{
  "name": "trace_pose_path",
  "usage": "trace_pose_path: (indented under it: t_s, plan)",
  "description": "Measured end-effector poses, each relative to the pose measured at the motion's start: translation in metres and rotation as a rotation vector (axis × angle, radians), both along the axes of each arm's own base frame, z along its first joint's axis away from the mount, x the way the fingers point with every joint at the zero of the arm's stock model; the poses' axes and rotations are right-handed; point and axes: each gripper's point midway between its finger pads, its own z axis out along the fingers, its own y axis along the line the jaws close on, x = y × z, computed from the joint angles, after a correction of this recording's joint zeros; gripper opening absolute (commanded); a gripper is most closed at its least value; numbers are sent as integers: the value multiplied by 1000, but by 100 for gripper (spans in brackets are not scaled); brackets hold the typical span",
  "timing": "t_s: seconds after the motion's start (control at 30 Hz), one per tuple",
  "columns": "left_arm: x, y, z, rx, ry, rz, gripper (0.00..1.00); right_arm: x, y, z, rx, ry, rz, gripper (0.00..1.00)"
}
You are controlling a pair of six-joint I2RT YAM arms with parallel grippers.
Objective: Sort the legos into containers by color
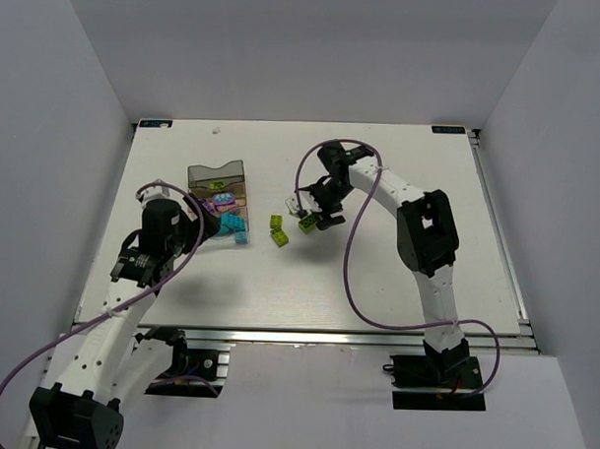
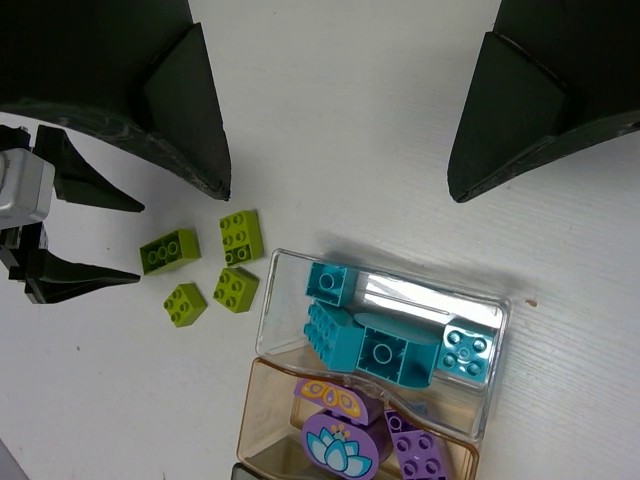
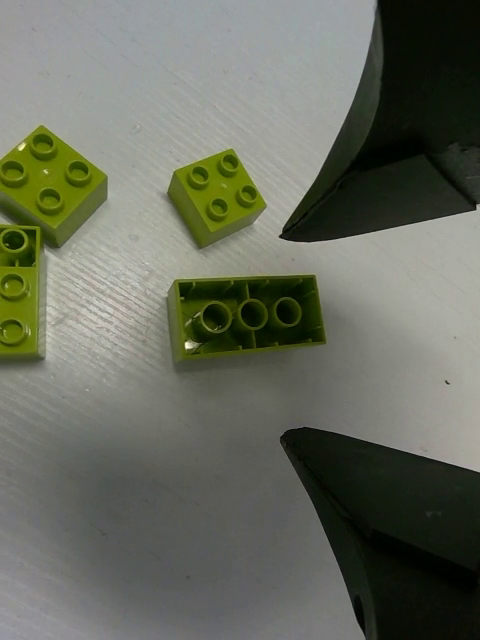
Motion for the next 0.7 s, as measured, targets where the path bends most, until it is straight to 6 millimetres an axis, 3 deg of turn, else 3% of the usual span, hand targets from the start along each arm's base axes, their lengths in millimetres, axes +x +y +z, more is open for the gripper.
trace_pose_path:
  t_s: [0.43,0.63,0.7]
  plan:
    - [-3,2,-10,5,28,12,98,11,13,-27,-43,12,-41,72]
    - [-3,3,-11,7,28,15,98,11,11,-29,-56,13,-52,49]
    - [-3,3,-10,8,24,18,98,10,10,-29,-59,18,-55,46]
